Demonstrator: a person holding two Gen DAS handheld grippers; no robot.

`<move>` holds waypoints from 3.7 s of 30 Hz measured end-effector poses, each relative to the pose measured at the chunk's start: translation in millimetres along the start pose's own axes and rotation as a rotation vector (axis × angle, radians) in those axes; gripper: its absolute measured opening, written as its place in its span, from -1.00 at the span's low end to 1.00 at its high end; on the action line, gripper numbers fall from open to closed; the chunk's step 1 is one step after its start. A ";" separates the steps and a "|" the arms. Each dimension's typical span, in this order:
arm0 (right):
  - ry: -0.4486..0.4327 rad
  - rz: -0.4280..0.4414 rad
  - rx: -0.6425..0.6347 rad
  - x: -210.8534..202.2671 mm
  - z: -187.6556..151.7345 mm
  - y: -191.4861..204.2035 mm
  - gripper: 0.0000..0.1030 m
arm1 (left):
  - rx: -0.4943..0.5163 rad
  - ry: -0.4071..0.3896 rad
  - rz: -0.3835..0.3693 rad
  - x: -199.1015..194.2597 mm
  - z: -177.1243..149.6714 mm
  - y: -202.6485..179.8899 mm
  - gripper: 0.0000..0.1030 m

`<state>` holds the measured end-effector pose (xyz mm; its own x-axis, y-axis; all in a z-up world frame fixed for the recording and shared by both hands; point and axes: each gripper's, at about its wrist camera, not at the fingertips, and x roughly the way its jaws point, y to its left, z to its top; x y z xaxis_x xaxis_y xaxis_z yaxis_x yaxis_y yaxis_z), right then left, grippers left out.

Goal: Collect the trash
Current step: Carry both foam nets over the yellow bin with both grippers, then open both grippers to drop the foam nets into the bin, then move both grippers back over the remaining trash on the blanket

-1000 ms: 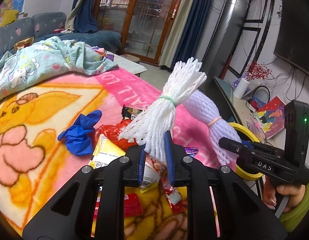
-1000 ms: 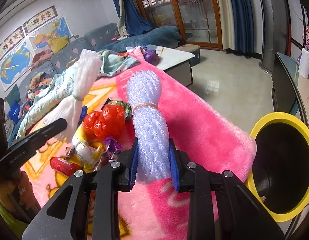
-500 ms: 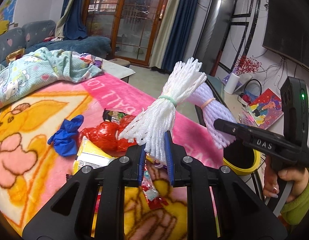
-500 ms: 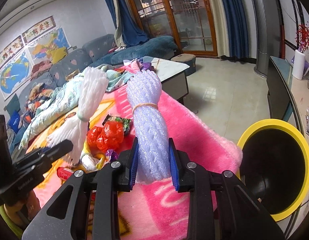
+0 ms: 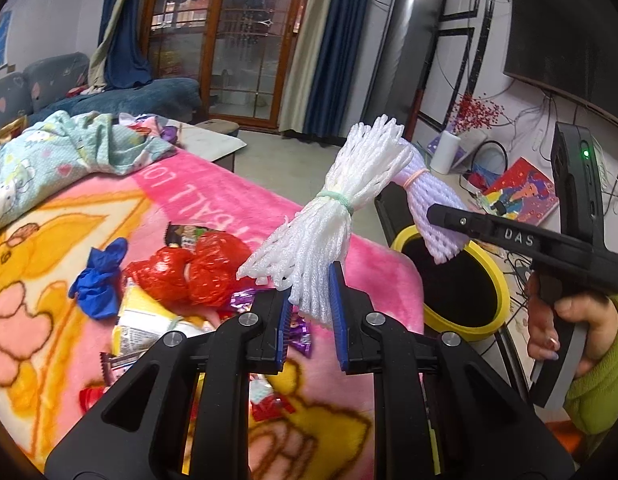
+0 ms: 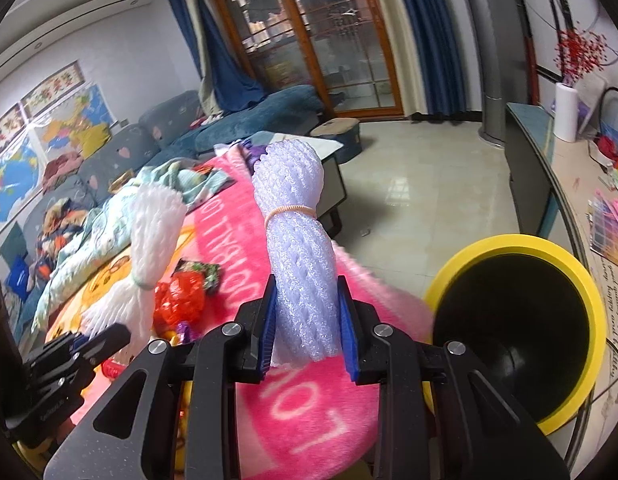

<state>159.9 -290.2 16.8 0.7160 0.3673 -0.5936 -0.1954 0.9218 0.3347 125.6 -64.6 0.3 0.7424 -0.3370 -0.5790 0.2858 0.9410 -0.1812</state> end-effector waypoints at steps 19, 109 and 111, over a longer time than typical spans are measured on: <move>-0.061 -0.082 0.158 -21.6 4.2 -68.6 -0.49 | 0.121 0.050 -0.059 26.4 -4.2 -47.5 -0.76; -0.080 -0.275 0.348 -44.5 -13.1 -162.5 0.17 | 0.112 0.043 -0.130 99.6 19.2 -114.5 0.78; -0.088 -0.266 0.328 -46.0 -11.6 -152.4 0.20 | 0.109 0.028 -0.117 93.6 19.8 -109.3 0.78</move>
<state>149.0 -446.1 -15.4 0.7702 0.0969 -0.6305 0.2168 0.8898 0.4015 175.8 -199.6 -18.3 0.6835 -0.4420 -0.5810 0.4347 0.8858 -0.1625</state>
